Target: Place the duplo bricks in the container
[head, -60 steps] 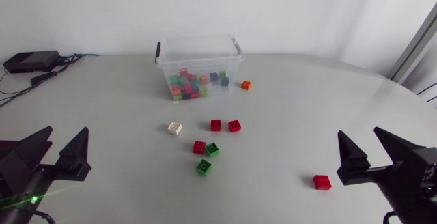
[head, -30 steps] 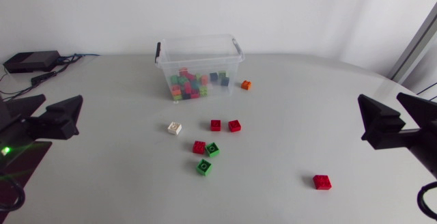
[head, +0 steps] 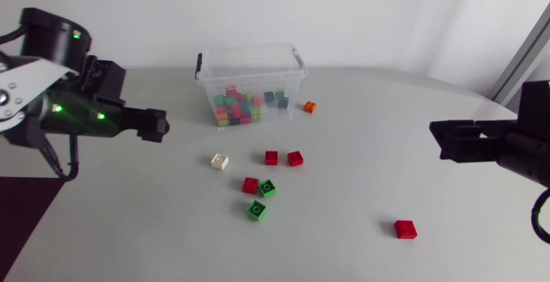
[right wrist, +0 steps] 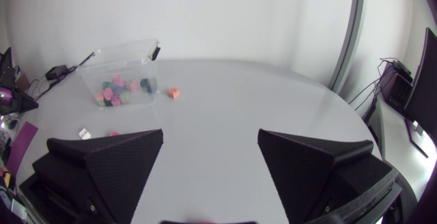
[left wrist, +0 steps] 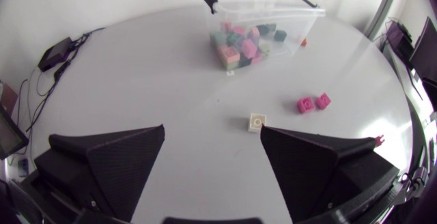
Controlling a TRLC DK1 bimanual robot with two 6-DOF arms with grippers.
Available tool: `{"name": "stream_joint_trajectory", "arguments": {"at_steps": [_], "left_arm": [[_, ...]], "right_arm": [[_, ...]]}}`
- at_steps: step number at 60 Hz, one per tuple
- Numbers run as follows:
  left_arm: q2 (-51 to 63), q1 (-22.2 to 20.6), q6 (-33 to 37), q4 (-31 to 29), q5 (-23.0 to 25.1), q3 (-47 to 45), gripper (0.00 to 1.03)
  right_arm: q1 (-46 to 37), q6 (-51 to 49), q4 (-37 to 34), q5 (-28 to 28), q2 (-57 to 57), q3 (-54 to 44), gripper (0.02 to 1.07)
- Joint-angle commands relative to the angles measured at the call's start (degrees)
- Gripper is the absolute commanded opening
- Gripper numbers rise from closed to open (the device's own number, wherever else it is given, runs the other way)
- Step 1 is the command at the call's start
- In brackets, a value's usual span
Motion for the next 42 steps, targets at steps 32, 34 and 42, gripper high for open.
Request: {"name": "stream_joint_trajectory", "arguments": {"at_steps": [32,34,42], "left_arm": [[34.79,-9.91,0.92,-9.02,-0.11,23.72,0.96],[35.76,-10.35,0.92,-9.02,-0.20,24.25,0.96],[39.54,-11.67,0.92,-9.63,-0.72,26.88,0.92]], "right_arm": [[-2.10,-4.50,-19.86,-2.65,17.42,10.27,1.02],[-2.01,-4.59,-19.16,-3.09,17.07,9.30,1.02],[-2.10,-5.29,-17.14,-6.16,15.66,6.75,1.02]]}}
